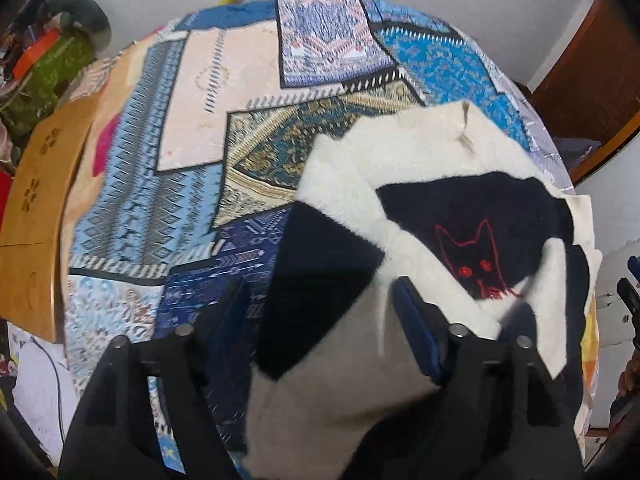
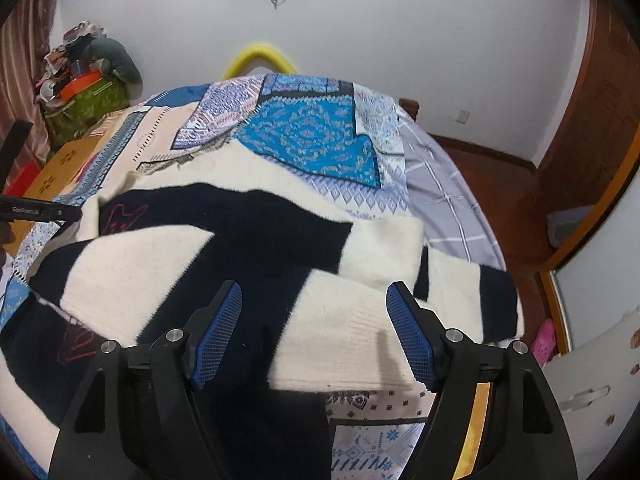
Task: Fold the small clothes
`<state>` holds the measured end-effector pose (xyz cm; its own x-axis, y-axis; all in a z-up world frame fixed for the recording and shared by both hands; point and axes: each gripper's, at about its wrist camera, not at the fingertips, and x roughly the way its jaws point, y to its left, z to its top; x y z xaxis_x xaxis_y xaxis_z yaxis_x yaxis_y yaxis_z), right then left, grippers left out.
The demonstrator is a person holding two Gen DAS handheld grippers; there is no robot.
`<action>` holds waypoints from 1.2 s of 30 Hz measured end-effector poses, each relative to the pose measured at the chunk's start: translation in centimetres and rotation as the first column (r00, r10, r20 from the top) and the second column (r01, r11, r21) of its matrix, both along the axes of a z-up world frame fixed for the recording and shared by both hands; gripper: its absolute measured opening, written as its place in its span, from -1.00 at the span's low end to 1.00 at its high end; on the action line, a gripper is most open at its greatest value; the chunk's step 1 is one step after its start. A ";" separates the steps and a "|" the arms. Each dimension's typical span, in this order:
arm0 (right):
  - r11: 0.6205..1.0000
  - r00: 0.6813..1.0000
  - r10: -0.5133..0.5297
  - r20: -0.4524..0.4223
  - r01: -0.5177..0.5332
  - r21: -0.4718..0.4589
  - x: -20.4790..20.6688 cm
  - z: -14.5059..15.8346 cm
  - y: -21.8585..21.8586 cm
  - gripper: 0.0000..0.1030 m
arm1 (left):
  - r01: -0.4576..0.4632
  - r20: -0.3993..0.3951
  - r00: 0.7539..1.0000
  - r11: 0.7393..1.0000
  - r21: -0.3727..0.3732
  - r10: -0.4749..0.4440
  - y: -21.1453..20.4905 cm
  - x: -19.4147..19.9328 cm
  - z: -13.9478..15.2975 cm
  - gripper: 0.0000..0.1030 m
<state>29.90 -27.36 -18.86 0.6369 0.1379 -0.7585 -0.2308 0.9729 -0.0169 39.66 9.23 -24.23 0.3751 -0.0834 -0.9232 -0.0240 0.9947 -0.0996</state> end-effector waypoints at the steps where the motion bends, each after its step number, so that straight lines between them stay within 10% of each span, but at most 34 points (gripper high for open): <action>1: 1.000 1.000 -0.008 -0.009 0.008 0.005 0.1 -0.3 -0.3 0.39 | 0.000 -0.009 1.000 1.000 -0.013 0.000 -0.1 0.2 -0.4 0.25; 7: 0.999 0.998 -0.054 -0.035 0.054 0.007 0.1 -1.3 -2.3 0.39 | -0.013 0.028 1.000 0.997 -0.079 0.015 -0.1 0.5 -0.7 -0.30; 9: 0.997 0.996 -0.074 -0.043 0.075 0.007 0.0 -1.6 -3.1 0.39 | -0.032 0.048 0.998 0.999 -0.036 0.034 -0.1 0.3 -0.3 -0.79; 15: 0.990 0.988 -0.139 -0.065 0.140 0.022 0.0 -2.4 -5.6 0.39 | -0.098 0.089 0.991 0.993 -0.060 0.103 2.5 0.1 1.5 -0.98; 19: 0.984 0.982 -0.170 -0.085 0.173 0.031 0.1 -3.0 -6.8 0.39 | -0.077 0.073 0.994 0.993 -0.095 0.084 3.4 0.3 2.4 -0.93; 24: 0.982 0.979 -0.179 -0.100 0.184 0.044 0.2 -3.4 -7.3 0.39 | -0.013 0.068 0.998 0.999 -0.047 0.017 2.0 0.2 2.6 0.08; 36: 0.985 0.982 -0.158 -0.107 0.165 0.055 0.2 -3.8 -6.8 0.39 | -0.054 -0.049 0.998 0.982 -0.182 0.046 1.2 2.1 -1.2 0.15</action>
<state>30.08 -34.21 -22.70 0.5746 0.0892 -0.8136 -0.0681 0.9958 0.0611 41.80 10.39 -25.47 0.3421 -0.2351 -0.9098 -0.0820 0.9570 -0.2782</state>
